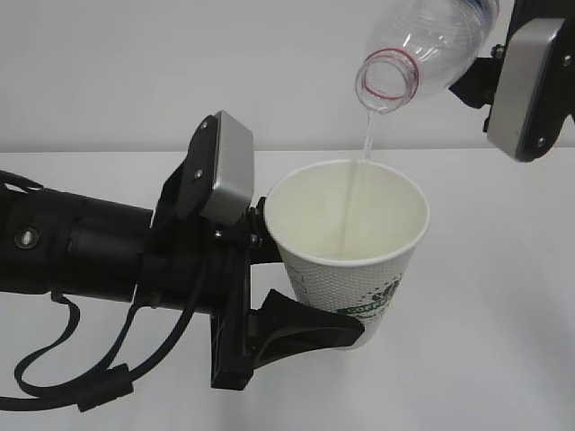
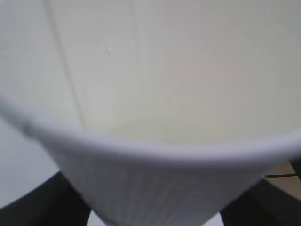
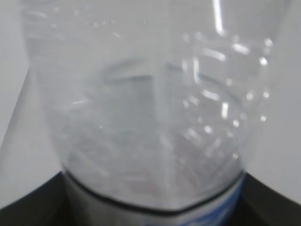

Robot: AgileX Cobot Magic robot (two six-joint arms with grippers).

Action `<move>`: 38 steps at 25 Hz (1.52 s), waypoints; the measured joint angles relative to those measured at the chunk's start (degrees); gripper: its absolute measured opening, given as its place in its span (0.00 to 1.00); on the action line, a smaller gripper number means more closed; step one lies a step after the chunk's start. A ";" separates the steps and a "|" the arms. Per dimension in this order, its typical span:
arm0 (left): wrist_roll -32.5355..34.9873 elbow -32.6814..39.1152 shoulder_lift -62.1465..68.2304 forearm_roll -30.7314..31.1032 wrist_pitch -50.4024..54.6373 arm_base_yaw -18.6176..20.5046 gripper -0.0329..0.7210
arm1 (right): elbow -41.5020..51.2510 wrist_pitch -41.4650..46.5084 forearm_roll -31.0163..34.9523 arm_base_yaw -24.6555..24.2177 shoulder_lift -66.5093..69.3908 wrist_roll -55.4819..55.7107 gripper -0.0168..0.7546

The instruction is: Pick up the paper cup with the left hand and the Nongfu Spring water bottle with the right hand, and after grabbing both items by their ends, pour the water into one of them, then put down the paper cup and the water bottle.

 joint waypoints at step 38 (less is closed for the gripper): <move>0.00 0.00 0.00 0.13 0.00 0.00 0.76 | 0.00 0.00 0.00 0.00 0.00 -1.10 0.65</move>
